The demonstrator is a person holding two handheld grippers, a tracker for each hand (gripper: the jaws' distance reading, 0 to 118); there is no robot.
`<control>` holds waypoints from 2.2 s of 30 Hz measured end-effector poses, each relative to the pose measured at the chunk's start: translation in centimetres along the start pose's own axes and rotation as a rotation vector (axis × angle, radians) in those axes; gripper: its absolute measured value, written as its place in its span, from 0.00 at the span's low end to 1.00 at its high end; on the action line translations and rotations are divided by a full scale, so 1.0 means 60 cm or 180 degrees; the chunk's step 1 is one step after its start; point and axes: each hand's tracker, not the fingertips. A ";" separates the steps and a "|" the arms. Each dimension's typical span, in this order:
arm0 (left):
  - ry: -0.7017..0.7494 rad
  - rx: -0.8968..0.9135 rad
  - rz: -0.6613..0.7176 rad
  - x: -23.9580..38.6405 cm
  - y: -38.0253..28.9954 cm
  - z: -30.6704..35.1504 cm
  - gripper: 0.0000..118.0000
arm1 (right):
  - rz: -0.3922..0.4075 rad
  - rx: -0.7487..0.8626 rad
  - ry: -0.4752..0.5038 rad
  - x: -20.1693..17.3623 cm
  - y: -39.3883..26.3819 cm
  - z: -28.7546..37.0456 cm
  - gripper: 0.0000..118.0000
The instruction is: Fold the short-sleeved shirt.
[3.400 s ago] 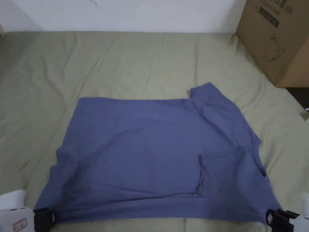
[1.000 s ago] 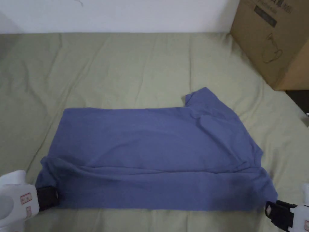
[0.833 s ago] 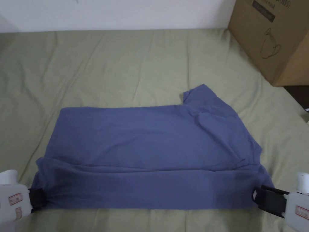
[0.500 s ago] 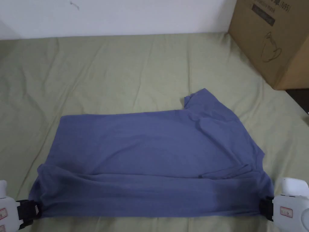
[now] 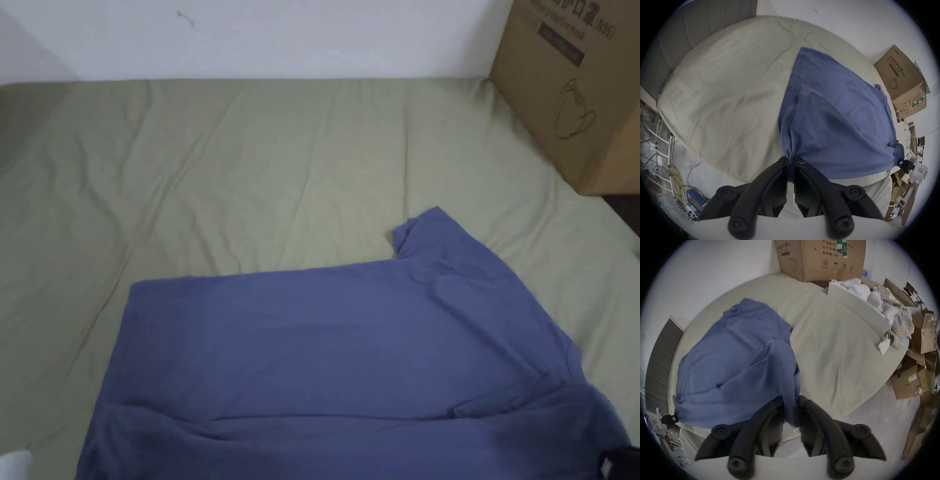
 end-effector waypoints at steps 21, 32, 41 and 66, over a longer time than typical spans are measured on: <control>0.0089 0.0533 -0.0676 0.132 0.173 0.001 0.00 | 0.0291 0.0242 0.0235 -0.129 0.159 -0.036 0.02; 0.0062 0.0578 -0.0621 0.148 0.261 -0.049 0.00 | 0.0610 0.0104 0.0060 -0.178 0.460 -0.210 0.79; -0.0090 0.0500 -0.0475 0.139 0.303 -0.092 0.35 | 0.0926 -0.0015 0.0003 -0.192 0.474 -0.295 0.52; 0.0260 0.0176 -0.0777 0.195 0.464 -0.200 0.03 | 0.0389 0.0297 0.0506 -0.157 0.494 -0.134 0.01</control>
